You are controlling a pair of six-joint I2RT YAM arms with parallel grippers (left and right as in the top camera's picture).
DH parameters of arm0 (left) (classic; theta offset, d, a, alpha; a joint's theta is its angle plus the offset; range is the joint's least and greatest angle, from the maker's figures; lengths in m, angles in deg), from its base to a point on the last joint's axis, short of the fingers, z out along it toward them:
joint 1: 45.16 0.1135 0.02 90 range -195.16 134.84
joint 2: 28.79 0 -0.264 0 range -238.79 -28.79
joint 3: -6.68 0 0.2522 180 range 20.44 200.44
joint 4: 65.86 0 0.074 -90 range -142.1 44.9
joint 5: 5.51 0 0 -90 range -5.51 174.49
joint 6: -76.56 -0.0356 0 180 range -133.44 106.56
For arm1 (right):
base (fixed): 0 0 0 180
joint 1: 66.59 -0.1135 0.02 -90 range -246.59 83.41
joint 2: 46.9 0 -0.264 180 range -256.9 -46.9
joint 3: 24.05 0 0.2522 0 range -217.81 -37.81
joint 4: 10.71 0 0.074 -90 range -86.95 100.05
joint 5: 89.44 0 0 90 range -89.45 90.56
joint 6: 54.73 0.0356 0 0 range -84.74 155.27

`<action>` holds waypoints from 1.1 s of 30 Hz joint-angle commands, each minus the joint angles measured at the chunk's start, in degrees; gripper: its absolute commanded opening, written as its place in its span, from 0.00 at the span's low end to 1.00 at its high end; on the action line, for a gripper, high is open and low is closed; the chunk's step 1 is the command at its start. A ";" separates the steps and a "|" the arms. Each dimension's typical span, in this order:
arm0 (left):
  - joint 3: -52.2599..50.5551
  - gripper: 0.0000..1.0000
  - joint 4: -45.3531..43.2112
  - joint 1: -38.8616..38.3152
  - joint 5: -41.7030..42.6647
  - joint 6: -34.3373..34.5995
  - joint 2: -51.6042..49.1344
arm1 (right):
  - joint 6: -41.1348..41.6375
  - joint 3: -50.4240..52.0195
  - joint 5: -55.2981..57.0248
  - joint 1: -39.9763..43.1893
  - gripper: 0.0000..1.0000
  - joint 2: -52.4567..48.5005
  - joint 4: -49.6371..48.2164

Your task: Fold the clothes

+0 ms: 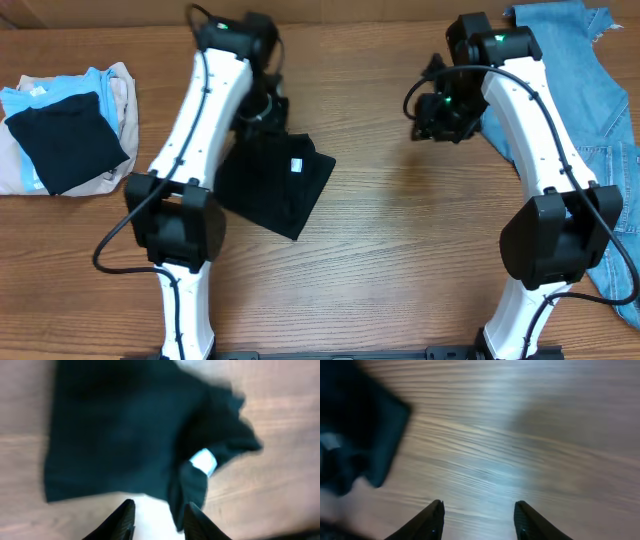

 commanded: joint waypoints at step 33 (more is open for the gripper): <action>-15.54 0.40 -11.37 9.73 -4.02 3.37 0.22 | 11.21 0.92 2.19 -18.80 0.52 -17.22 -13.38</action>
